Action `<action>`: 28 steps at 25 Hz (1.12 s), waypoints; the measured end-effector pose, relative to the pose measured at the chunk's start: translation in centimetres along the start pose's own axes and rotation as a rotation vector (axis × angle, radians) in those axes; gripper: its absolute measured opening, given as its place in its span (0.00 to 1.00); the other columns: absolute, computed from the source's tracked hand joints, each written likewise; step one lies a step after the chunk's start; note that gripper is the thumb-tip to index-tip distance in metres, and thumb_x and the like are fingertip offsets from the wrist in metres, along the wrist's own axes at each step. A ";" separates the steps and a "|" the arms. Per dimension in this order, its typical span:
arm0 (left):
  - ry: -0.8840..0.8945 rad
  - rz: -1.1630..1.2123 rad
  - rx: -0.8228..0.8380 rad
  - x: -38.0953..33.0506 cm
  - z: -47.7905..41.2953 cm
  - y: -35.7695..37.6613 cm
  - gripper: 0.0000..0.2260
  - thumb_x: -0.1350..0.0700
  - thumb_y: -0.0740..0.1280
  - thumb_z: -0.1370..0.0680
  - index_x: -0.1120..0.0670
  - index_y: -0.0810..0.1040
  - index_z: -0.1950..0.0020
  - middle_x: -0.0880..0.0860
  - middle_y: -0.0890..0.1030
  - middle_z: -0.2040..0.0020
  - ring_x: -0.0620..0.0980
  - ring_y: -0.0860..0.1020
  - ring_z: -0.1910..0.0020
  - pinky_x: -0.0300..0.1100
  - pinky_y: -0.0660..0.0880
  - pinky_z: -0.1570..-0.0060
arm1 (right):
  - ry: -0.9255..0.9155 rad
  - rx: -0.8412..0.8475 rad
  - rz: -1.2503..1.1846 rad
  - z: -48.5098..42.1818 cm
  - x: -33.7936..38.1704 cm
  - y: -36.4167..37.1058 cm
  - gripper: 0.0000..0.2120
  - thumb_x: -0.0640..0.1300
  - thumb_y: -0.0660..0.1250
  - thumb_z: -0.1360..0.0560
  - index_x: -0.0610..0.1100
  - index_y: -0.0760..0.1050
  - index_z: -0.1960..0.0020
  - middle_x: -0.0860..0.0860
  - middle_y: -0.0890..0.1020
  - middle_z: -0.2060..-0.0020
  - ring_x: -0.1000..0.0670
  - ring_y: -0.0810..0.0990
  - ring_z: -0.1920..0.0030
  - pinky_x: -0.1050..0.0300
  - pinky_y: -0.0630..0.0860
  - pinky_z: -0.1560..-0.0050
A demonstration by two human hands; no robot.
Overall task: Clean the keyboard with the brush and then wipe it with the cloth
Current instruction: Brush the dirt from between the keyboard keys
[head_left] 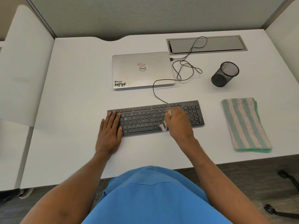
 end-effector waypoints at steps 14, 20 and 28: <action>-0.001 0.000 0.006 0.1 0.0 0.0 0.27 0.49 0.52 0.14 0.51 0.56 0.13 0.49 0.54 0.13 0.46 0.47 0.14 0.57 0.50 0.16 | -0.006 -0.008 0.037 0.7 0.8 0.2 0.11 0.44 0.58 0.16 0.38 0.76 0.47 0.46 0.76 0.50 0.49 0.72 0.56 0.57 0.67 0.57; -0.003 0.000 0.010 0.1 0.0 0.0 0.27 0.49 0.52 0.14 0.51 0.56 0.13 0.49 0.54 0.13 0.46 0.47 0.14 0.56 0.49 0.16 | -0.074 -0.085 -0.056 1.0 2.5 0.8 0.11 0.43 0.59 0.16 0.39 0.77 0.50 0.48 0.76 0.54 0.51 0.72 0.58 0.61 0.67 0.61; 0.001 0.006 0.016 0.1 0.0 0.0 0.27 0.48 0.51 0.14 0.51 0.56 0.13 0.49 0.54 0.13 0.46 0.47 0.14 0.56 0.49 0.16 | -0.036 -0.066 -0.020 1.6 2.2 -0.2 0.11 0.43 0.58 0.16 0.39 0.74 0.54 0.49 0.74 0.56 0.54 0.71 0.63 0.62 0.64 0.65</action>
Point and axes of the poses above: each hand's wrist, its own z-axis away from the middle knuckle, its own y-axis out of the palm, x = y × z, the point moved 8 cm from there along -z, towards the middle knuckle
